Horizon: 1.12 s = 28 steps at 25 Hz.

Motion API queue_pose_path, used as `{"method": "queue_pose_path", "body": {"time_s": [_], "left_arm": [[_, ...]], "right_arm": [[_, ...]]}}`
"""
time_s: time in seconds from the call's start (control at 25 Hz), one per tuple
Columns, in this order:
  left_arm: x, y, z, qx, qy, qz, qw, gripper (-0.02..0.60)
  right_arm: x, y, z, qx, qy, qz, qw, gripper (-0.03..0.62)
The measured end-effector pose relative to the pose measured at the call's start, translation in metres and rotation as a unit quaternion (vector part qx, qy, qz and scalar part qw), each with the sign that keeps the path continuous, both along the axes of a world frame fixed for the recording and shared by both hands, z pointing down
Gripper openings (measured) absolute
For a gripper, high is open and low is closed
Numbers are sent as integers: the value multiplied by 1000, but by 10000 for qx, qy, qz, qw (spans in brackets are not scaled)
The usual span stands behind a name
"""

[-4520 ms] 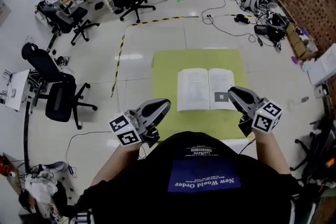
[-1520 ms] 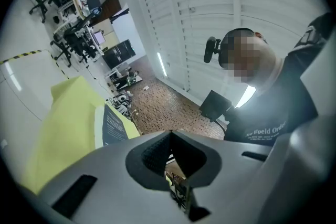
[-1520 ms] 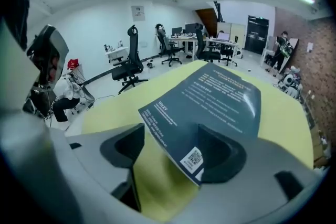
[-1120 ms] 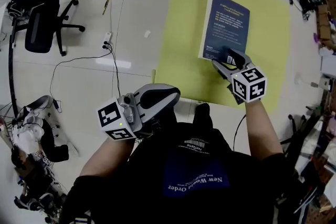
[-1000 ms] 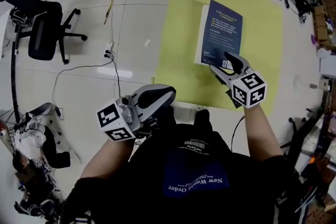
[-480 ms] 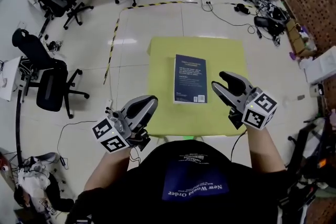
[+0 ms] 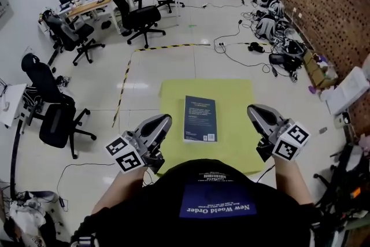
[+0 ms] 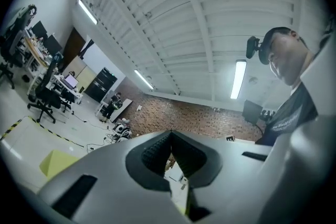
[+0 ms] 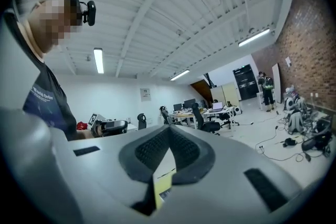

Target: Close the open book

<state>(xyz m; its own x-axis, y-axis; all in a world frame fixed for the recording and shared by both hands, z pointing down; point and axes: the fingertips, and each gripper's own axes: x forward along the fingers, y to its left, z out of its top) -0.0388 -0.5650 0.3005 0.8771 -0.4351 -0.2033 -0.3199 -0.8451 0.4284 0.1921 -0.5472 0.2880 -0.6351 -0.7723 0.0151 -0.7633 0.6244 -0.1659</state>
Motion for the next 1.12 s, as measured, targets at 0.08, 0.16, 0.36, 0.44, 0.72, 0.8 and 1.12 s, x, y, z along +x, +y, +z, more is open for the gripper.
{"method": "queue_pose_path", "body": {"time_s": [0.08,0.16,0.36,0.44,0.72,0.8,1.12], "left_arm": [[5,0,-1,88,-83,36,9999,6],[8,0,-3,198,-186,26,9996,6],[7,1,-4,344,-200,-44,9992,6],[6,1,-1,342,-182,-91,9992,6],[4,-1,4,279,-187,-123,9994,6],[3,-2,3,255,-189,-135,9994,6],[1,1,5,288,-268,-113,9992,6]], "right_arm": [[5,-1,11,-148,-105,52,9998,-12],[11,-3,24,-349,-349,126,9987,-12],[21,-12,40,-547,-559,222,9967,-14],[18,-13,40,-446,-368,195,9981,-14],[9,-17,42,-396,-62,87,9992,-15],[8,-18,43,-423,-50,63,9991,-15],[1,-18,44,-398,65,39,9992,-15]]}}
